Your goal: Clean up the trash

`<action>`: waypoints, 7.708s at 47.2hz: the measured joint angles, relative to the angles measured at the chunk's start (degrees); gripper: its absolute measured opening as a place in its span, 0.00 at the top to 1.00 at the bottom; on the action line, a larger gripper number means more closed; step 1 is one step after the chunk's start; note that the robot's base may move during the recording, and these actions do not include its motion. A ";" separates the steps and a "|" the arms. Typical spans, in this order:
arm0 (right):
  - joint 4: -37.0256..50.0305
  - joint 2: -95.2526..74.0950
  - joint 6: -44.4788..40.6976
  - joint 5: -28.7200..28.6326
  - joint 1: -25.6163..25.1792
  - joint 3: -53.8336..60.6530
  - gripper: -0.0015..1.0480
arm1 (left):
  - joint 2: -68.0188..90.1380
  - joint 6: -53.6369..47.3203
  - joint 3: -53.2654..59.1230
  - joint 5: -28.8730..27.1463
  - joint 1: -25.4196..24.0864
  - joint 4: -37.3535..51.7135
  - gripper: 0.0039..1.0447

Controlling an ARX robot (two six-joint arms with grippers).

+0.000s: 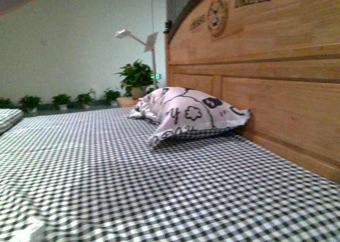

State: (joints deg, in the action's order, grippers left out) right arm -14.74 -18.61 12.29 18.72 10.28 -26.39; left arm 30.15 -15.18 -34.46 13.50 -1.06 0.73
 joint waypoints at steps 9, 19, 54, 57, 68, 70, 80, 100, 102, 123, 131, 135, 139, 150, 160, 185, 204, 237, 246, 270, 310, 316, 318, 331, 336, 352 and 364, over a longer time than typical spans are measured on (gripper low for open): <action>0.00 0.02 0.00 0.13 -0.02 0.02 0.80 | 0.02 -0.02 0.00 0.07 0.00 0.00 0.72; 0.00 -0.15 -0.02 -0.52 0.11 0.02 0.80 | -0.22 0.04 0.00 -0.70 -0.13 0.00 0.72; 0.00 -0.02 0.00 0.13 0.09 0.02 0.80 | 14.88 -14.73 -6.23 20.15 -15.04 -16.74 0.72; 0.00 -0.02 0.00 0.11 0.09 0.02 0.80 | 17.42 -18.49 -6.34 21.62 -16.06 -16.79 0.72; 0.00 -0.02 -0.02 0.11 0.09 0.02 0.80 | 27.26 -35.28 -8.94 24.20 -19.08 -16.72 0.72; 0.00 -0.02 0.00 0.11 0.09 0.02 0.80 | 29.20 -37.83 -9.46 24.30 -19.52 -15.69 0.72; 0.00 -0.02 0.00 0.11 0.09 0.02 0.80 | 36.83 -46.75 -9.81 24.37 -20.46 -13.49 0.72; 0.00 -0.02 0.00 0.11 0.09 0.02 0.80 | 47.80 -53.00 -11.02 27.30 -22.36 -16.41 0.72; 0.00 -0.02 -0.02 0.11 0.09 0.02 0.80 | 48.76 -53.18 -11.56 27.54 -22.36 -17.18 0.72; 0.00 -0.02 0.00 0.11 0.09 0.02 0.80 | 55.78 -56.72 -14.08 28.06 -20.87 -20.26 0.72; 0.00 -0.02 0.00 0.11 0.09 0.02 0.80 | 57.07 -59.21 -14.21 26.58 -20.24 -21.59 0.72; 0.00 -0.02 0.00 0.11 0.09 0.02 0.80 | 57.51 -60.50 -14.21 25.92 -20.24 -21.77 0.72; 0.00 -0.02 0.00 0.13 0.09 0.02 0.80 | 57.96 -61.61 -14.19 25.59 -20.24 -21.29 0.72; 0.00 -0.02 0.00 0.11 0.09 0.02 0.80 | 58.38 -63.14 -13.59 25.24 -19.56 -18.27 0.72; 0.00 -0.02 0.00 0.11 0.09 0.02 0.80 | 58.38 -63.84 -13.40 24.70 -19.41 -18.38 0.72; -4.35 -1.03 -0.31 2.75 1.25 -1.36 0.80 | 58.38 -64.32 -13.40 24.17 -19.41 -19.78 0.72; 12.13 -38.66 -7.93 -16.48 -2.93 -12.37 0.80 | 58.38 -64.61 -13.40 24.00 -19.43 -19.80 0.72; 24.46 -79.25 -16.61 -14.51 8.46 -29.16 0.80 | 58.38 -64.72 -13.40 24.02 -19.43 -19.80 0.72; 24.72 -83.06 -17.88 -12.04 11.43 -31.78 0.80 | 58.38 -64.74 -13.40 24.02 -19.43 -19.80 0.72; 28.28 -85.74 -23.47 -10.60 17.92 -28.81 0.80 | 58.38 -64.92 -13.40 24.02 -19.43 -19.80 0.72; 15.80 -72.70 -20.52 -28.13 25.73 -21.00 0.80 | 58.38 -65.20 -13.40 24.02 -19.43 -19.80 0.72; 15.30 -70.60 -19.50 -29.11 24.02 -20.90 0.80 | 58.38 -65.24 -13.40 24.02 -19.43 -19.85 0.72; 16.13 -70.27 -18.99 -28.89 22.67 -21.05 0.80 | 58.38 -65.24 -13.40 24.04 -19.43 -19.85 0.72; 25.79 -73.11 -16.59 -20.17 13.31 -24.00 0.80 | 58.38 -65.42 -13.40 24.02 -19.43 -19.85 0.72; 28.52 -75.76 -17.79 -16.15 10.43 -24.06 0.80 | 58.38 -65.44 -13.40 24.02 -19.43 -19.85 0.72; 37.51 -79.49 -19.17 -6.71 -2.43 -24.13 0.80 | 58.38 -65.55 -13.40 24.02 -19.43 -19.85 0.72; 35.30 -74.27 -16.55 -10.32 -6.62 -24.13 0.80 | 58.38 -65.57 -13.40 24.02 -19.43 -19.85 0.72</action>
State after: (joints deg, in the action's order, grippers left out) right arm 20.56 -92.88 -4.25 8.40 3.66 -50.52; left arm 88.53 -80.75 -47.86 37.52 -20.49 -19.11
